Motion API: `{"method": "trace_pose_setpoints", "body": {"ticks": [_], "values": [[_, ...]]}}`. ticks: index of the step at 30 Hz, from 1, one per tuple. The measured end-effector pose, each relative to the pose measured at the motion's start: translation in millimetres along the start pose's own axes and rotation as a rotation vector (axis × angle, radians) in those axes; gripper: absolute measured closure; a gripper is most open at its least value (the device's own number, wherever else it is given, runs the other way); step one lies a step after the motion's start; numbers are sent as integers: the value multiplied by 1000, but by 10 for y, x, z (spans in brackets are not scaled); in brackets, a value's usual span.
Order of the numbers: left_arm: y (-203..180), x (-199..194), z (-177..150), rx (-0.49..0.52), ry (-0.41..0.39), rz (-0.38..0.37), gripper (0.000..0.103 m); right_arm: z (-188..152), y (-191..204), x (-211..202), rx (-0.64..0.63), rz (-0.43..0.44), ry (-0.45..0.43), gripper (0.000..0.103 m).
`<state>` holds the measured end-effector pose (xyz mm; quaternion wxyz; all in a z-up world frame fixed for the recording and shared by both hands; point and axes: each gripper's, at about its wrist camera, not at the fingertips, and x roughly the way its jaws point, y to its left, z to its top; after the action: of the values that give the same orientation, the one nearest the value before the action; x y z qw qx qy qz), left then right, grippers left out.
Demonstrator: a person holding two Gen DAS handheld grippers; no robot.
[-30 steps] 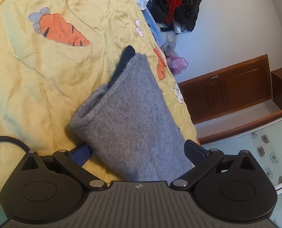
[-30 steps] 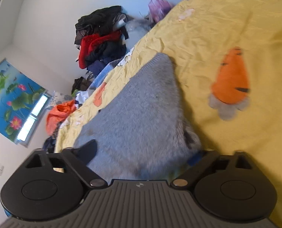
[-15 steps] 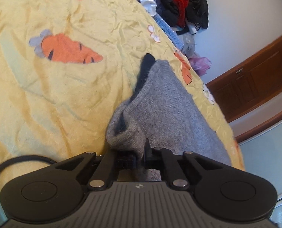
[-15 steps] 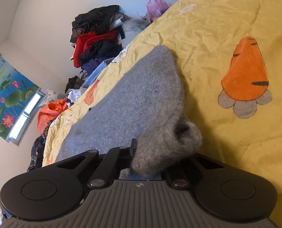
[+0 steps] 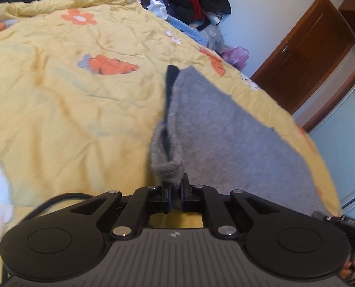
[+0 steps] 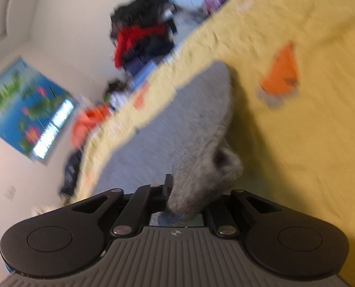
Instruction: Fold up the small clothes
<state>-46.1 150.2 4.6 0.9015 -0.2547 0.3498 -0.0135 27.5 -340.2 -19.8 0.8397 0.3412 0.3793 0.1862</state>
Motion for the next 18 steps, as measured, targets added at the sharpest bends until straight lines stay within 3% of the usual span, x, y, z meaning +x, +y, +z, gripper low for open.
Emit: {"method": "trace_pose_setpoints", "body": {"ticks": [1, 2, 3, 4, 5, 6, 7, 9, 14, 18], "values": [[25, -78, 13, 8, -35, 3, 92, 8, -24, -49, -14, 10, -14, 71], [36, -169, 75, 20, -64, 8, 89, 60, -40, -115, -18, 14, -37, 59], [35, -234, 168, 29, -84, 7, 75, 146, -49, -184, -17, -6, -67, 31], [34, -283, 272, 30, -111, 10, 49, 253, -59, -253, -15, -36, -112, 16], [20, -328, 384, 30, -158, 26, 34, 367, -79, -314, -18, -56, -172, 1], [-16, -369, 511, 36, -230, 55, 12, 496, -99, -342, -27, -57, -211, 1], [-60, -371, 629, 56, -294, 83, 9, 638, -129, -318, -28, -64, -223, 2], [-200, -211, 924, 128, -321, 105, 9, 926, -195, -184, -7, -80, -226, 2], [-554, 734, 1427, 287, -209, 143, 10, 1474, -145, 466, -100, -130, -161, 7], [-691, 1489, 1630, 371, -56, 183, 10, 1704, -71, 960, -166, -178, -83, 11]]}}
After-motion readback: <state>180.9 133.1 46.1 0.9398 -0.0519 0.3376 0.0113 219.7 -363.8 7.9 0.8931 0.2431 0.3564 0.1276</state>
